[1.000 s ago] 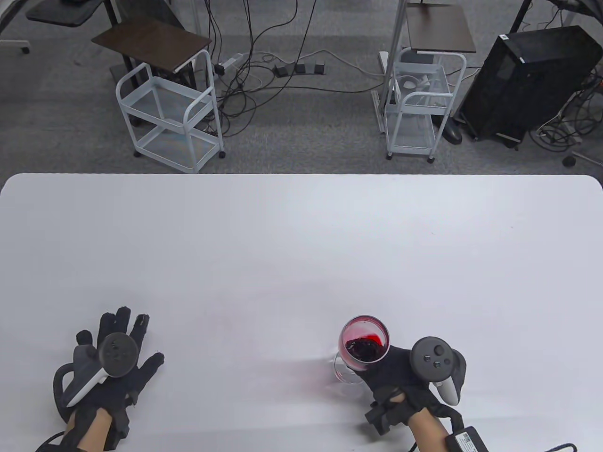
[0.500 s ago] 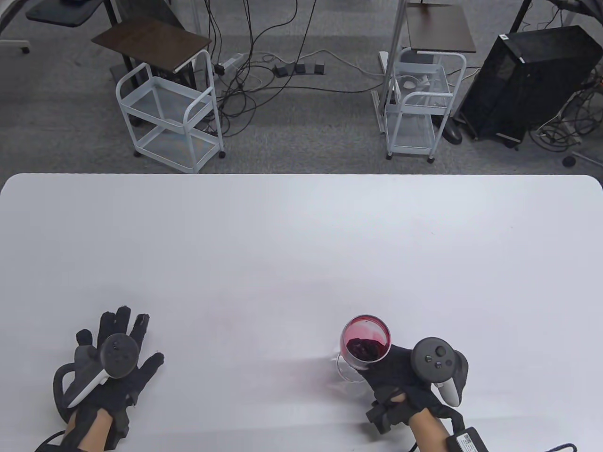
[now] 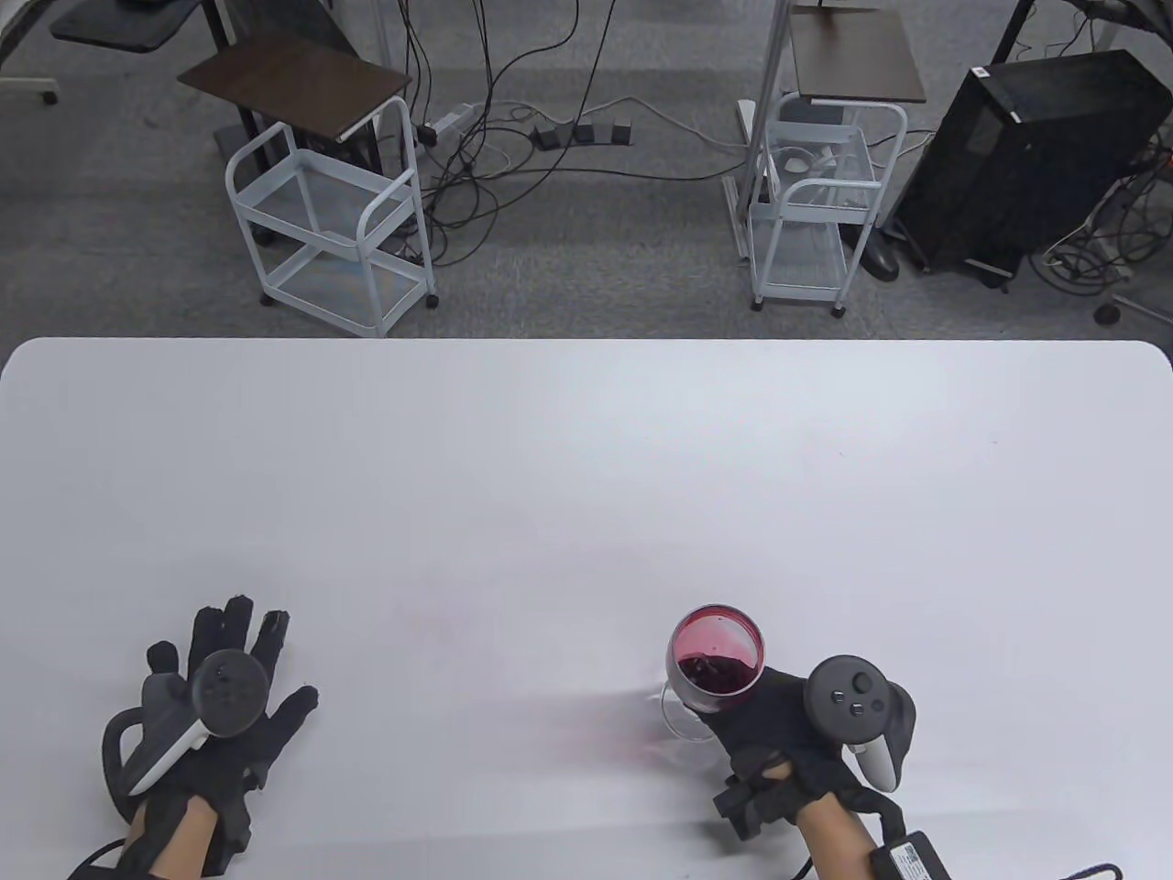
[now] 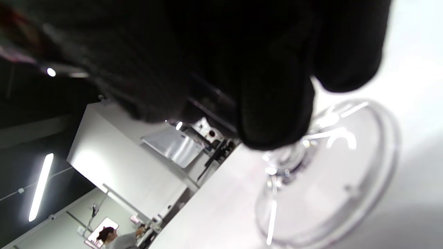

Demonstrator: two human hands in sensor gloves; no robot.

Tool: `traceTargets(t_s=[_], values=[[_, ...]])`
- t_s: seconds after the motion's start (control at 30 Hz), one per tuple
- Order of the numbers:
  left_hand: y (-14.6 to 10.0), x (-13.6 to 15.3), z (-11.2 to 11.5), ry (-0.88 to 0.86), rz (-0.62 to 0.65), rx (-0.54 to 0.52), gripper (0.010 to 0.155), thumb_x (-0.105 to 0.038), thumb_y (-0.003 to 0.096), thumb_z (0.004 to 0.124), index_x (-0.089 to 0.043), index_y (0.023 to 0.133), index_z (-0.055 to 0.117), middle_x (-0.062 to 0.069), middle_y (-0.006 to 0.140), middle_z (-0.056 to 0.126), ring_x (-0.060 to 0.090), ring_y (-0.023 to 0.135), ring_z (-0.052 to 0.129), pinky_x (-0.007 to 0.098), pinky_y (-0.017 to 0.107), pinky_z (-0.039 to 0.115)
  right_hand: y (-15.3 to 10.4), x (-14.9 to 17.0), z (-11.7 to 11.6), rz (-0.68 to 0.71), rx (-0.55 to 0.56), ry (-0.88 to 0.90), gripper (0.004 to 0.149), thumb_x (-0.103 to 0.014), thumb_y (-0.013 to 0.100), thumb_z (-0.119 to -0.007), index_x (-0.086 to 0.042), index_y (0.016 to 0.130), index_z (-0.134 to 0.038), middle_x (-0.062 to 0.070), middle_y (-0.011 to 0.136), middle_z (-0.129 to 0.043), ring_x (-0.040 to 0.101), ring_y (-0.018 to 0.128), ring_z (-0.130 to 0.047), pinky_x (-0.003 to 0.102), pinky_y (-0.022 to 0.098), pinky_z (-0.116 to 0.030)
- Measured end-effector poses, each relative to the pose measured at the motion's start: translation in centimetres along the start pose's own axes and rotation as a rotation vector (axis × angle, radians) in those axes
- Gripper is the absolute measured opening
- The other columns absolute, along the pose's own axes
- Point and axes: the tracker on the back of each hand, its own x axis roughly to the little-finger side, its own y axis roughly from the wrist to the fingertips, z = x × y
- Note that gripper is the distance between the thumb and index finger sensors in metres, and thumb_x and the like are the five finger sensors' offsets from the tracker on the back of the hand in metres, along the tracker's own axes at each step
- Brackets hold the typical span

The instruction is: Shake wine glass in air

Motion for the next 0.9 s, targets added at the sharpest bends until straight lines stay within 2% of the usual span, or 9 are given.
traceTargets(t_s=[0.07, 0.17, 0.33, 0.43, 0.57, 0.67, 0.8, 0.9], values=[[0.1, -0.05, 0.05, 0.009, -0.002, 0.007, 0.085, -0.073, 0.047, 0.065, -0.044, 0.114, 0.021, -0.008, 0.122, 0.0, 0.025, 0.119, 0.002, 0.058, 0.074, -0.001, 0.03, -0.21, -0.39, 0.019, -0.036, 0.011, 0.042, -0.037, 0.035, -0.097, -0.021, 0.073, -0.094, 0.005, 0.072, -0.105, 0.025, 0.042, -0.109, 0.051, 0.048, -0.083], [0.09, -0.03, 0.07, 0.005, -0.004, 0.01, 0.085, -0.073, 0.0468, 0.065, -0.044, 0.114, 0.021, -0.008, 0.122, 0.0, 0.025, 0.119, 0.002, 0.058, 0.074, -0.001, 0.07, -0.24, 0.18, 0.006, 0.048, -0.016, 0.042, -0.037, 0.035, -0.097, -0.021, 0.074, -0.094, 0.005, 0.073, -0.105, 0.025, 0.042, -0.109, 0.051, 0.048, -0.082], [0.16, -0.04, 0.06, 0.007, -0.003, 0.013, 0.085, -0.073, 0.047, 0.065, -0.044, 0.113, 0.021, -0.009, 0.122, 0.0, 0.024, 0.119, 0.002, 0.058, 0.074, -0.001, 0.11, -0.17, -0.38, 0.017, -0.035, 0.032, 0.042, -0.037, 0.035, -0.096, -0.021, 0.073, -0.094, 0.005, 0.073, -0.105, 0.025, 0.042, -0.109, 0.051, 0.048, -0.083], [0.04, -0.04, -0.01, 0.001, -0.002, 0.008, 0.085, -0.073, 0.047, 0.065, -0.044, 0.113, 0.02, -0.008, 0.122, 0.0, 0.025, 0.119, 0.002, 0.058, 0.074, -0.001, 0.15, -0.15, 0.21, -0.003, 0.045, -0.012, 0.042, -0.037, 0.035, -0.096, -0.021, 0.073, -0.094, 0.005, 0.073, -0.105, 0.025, 0.042, -0.109, 0.051, 0.048, -0.083], [0.13, -0.03, 0.03, 0.003, -0.003, 0.012, 0.085, -0.073, 0.047, 0.065, -0.044, 0.114, 0.02, -0.008, 0.122, 0.0, 0.024, 0.119, 0.002, 0.058, 0.074, -0.001, 0.13, -0.13, -0.44, 0.011, -0.044, 0.029, 0.042, -0.037, 0.035, -0.096, -0.021, 0.073, -0.094, 0.004, 0.072, -0.105, 0.025, 0.042, -0.109, 0.051, 0.048, -0.083], [0.05, 0.0, 0.01, -0.002, -0.004, 0.009, 0.085, -0.073, 0.0469, 0.065, -0.044, 0.113, 0.021, -0.009, 0.122, 0.0, 0.025, 0.119, 0.002, 0.058, 0.074, -0.001, 0.14, -0.21, 0.2, 0.002, 0.045, -0.012, 0.042, -0.037, 0.035, -0.096, -0.021, 0.074, -0.094, 0.004, 0.073, -0.105, 0.025, 0.042, -0.108, 0.051, 0.048, -0.083], [0.1, -0.05, 0.04, 0.001, -0.004, 0.016, 0.085, -0.073, 0.047, 0.065, -0.044, 0.114, 0.02, -0.009, 0.122, -0.001, 0.025, 0.119, 0.002, 0.058, 0.074, -0.001, 0.08, -0.08, -0.6, 0.008, -0.057, 0.014, 0.042, -0.037, 0.035, -0.096, -0.021, 0.073, -0.094, 0.005, 0.072, -0.105, 0.025, 0.041, -0.109, 0.051, 0.048, -0.083], [0.07, -0.02, 0.01, -0.001, -0.005, 0.015, 0.085, -0.073, 0.0469, 0.065, -0.044, 0.114, 0.02, -0.008, 0.122, 0.0, 0.025, 0.119, 0.002, 0.058, 0.074, -0.001, 0.16, -0.29, -0.16, 0.009, 0.013, 0.006, 0.042, -0.037, 0.035, -0.096, -0.022, 0.074, -0.094, 0.004, 0.074, -0.105, 0.025, 0.043, -0.109, 0.051, 0.049, -0.083]])
